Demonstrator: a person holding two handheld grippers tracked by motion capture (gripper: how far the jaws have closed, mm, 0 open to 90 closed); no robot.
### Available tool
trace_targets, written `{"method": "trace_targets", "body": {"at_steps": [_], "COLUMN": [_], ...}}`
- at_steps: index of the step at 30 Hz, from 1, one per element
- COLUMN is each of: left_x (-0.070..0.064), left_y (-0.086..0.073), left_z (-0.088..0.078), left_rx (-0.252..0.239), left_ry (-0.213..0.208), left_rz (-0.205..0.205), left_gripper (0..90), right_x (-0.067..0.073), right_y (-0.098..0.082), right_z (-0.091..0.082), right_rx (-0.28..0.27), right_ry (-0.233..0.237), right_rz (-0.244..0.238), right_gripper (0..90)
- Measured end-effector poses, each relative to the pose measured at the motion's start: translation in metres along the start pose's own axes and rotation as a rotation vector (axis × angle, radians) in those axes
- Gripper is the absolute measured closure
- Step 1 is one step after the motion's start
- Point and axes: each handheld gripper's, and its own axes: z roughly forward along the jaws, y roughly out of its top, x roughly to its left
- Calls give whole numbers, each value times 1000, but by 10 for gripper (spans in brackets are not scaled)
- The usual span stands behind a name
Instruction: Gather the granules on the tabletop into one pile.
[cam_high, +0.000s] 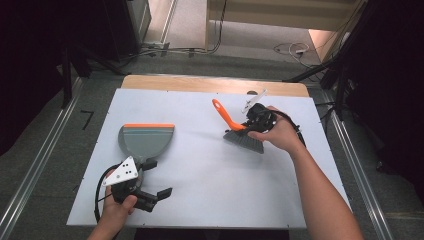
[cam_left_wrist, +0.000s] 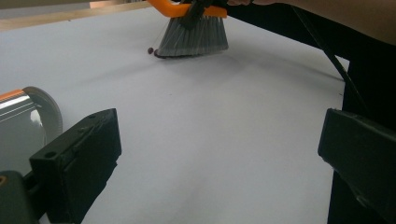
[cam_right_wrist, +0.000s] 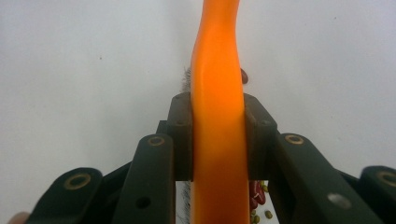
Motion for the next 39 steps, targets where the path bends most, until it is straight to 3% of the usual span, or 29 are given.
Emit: {"method": "trace_targets", "body": {"at_steps": [7, 17, 25, 39], "left_x": [0, 0, 1, 2], "left_y": [0, 0, 1, 1], "left_z": [0, 0, 0, -3], "left_rx": [1, 2, 1, -15], "left_ry": [0, 4, 11, 29], "left_rz": [3, 3, 2, -1], "left_gripper": [2, 2, 2, 2], "right_x": [9, 20, 30, 51], "right_y": [-2, -17, -39, -86], "right_z": [-15, -39, -54, -71], "right_rx": [-45, -104, -176, -279], "right_ry": [-20, -106, -183, -204], "right_rz": [32, 151, 264, 365], "right_gripper": [681, 682, 683, 683]}}
